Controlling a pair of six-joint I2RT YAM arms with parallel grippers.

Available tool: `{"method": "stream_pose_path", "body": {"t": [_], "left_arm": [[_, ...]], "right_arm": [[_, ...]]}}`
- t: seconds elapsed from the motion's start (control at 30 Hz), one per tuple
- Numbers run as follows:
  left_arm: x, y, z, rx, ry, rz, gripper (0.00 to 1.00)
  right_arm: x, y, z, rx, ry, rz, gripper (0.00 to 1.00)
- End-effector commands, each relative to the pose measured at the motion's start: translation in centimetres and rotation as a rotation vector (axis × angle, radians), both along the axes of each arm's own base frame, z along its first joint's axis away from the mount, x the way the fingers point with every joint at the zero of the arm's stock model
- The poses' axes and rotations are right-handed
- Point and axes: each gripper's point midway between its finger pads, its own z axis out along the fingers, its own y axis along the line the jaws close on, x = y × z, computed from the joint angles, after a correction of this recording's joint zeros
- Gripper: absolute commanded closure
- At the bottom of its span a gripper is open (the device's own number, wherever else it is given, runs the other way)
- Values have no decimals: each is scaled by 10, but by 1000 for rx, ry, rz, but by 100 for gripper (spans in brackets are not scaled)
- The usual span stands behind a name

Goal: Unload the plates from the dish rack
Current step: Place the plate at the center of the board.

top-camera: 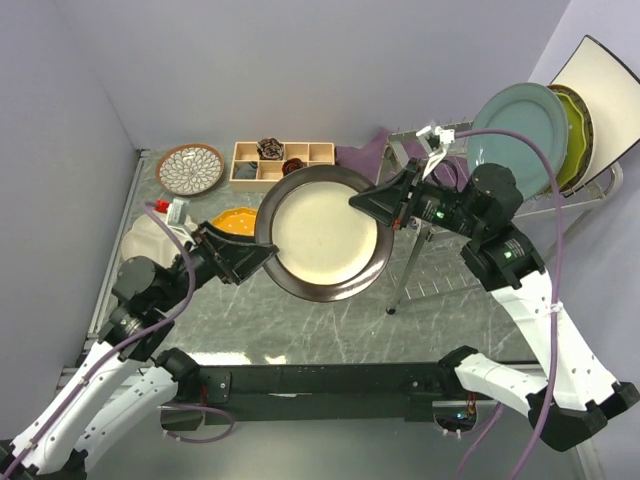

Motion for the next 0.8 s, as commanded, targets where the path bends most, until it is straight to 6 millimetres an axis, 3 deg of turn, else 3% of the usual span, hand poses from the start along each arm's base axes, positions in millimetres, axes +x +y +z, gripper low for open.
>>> {"method": "stream_pose_path", "body": {"t": [0.0, 0.2, 0.23, 0.3, 0.4, 0.43, 0.47, 0.53, 0.67, 0.77], "left_arm": [[-4, -5, 9, -43, -27, -44, 35], [3, -15, -18, -22, 37, -70, 60], [4, -16, -23, -12, 50, -75, 78], [6, -19, -33, 2, 78, -80, 99], [5, -19, -48, 7, 125, -86, 99], [5, -18, -51, 8, 135, -80, 99], [6, -17, -58, 14, 160, -68, 99], [4, -13, -61, 13, 175, -60, 99], [-2, -6, -67, 21, 199, -40, 99], [-10, 4, -54, -5, 167, -18, 99]], "right_arm": [[-19, 4, 45, 130, -142, 70, 100], [2, 15, 12, 60, -108, 27, 100], [4, 15, 9, 58, -104, 21, 100], [3, 18, 3, 63, -89, 39, 100], [9, 20, -8, 44, -61, 28, 99], [13, 19, -9, 41, -55, 3, 95], [15, 18, -12, 31, -51, -10, 79], [17, 14, -10, 32, -61, -39, 69], [12, 9, 5, 56, -103, -52, 52], [8, 6, 20, 60, -134, -54, 43]]}}
